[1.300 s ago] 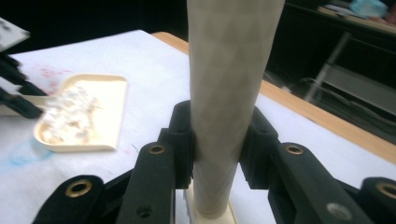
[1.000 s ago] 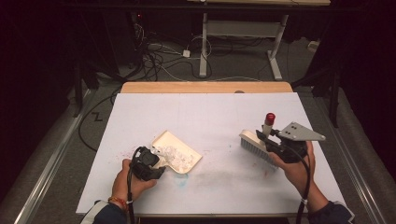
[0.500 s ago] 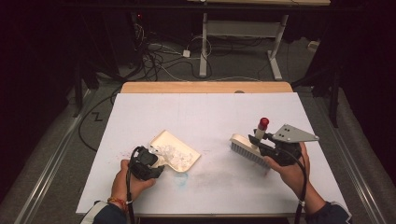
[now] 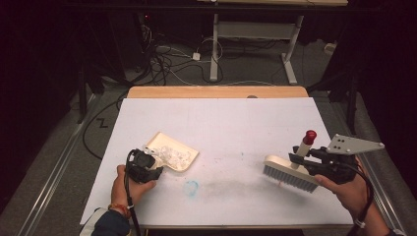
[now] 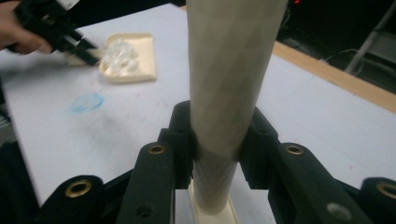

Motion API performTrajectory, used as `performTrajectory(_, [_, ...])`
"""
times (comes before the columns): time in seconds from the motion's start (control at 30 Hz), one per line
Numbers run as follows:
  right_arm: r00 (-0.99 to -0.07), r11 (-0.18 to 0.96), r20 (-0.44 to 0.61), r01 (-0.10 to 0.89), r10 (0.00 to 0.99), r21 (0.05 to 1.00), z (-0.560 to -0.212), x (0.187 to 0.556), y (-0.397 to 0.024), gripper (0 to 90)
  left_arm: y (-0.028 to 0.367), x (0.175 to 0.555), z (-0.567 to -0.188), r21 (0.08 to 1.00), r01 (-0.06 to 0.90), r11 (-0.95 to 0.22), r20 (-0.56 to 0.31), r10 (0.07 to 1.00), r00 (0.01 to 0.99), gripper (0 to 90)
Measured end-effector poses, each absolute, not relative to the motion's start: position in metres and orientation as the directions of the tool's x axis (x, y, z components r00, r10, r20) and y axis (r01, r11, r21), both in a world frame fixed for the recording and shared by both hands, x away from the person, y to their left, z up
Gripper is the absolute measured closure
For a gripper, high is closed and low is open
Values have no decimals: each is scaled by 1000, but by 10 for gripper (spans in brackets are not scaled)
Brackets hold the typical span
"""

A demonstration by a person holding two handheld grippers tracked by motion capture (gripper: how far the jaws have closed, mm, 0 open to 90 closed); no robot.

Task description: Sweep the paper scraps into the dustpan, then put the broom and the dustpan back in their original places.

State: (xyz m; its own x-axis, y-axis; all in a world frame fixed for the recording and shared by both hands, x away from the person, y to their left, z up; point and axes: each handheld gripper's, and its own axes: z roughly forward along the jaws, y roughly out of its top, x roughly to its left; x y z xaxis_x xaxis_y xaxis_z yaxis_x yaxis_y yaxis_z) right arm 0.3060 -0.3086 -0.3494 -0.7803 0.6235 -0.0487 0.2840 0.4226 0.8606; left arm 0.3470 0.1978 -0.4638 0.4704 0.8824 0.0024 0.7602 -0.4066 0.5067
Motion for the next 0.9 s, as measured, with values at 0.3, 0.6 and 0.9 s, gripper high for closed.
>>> performTrajectory(0.3, [-779,484,-30,359,626,798,-360,323,-322,700,205,367,-467,534,779,-330,-13,917,398,617])
performTrajectory(0.6, [-732,459,-24,401,681,793,-369,373,-314,649,191,365,-467,546,781,-303,-48,920,390,519])
performTrajectory(0.9, [-612,422,-69,454,788,785,-387,418,-301,584,176,347,-457,614,676,-408,40,871,489,338])
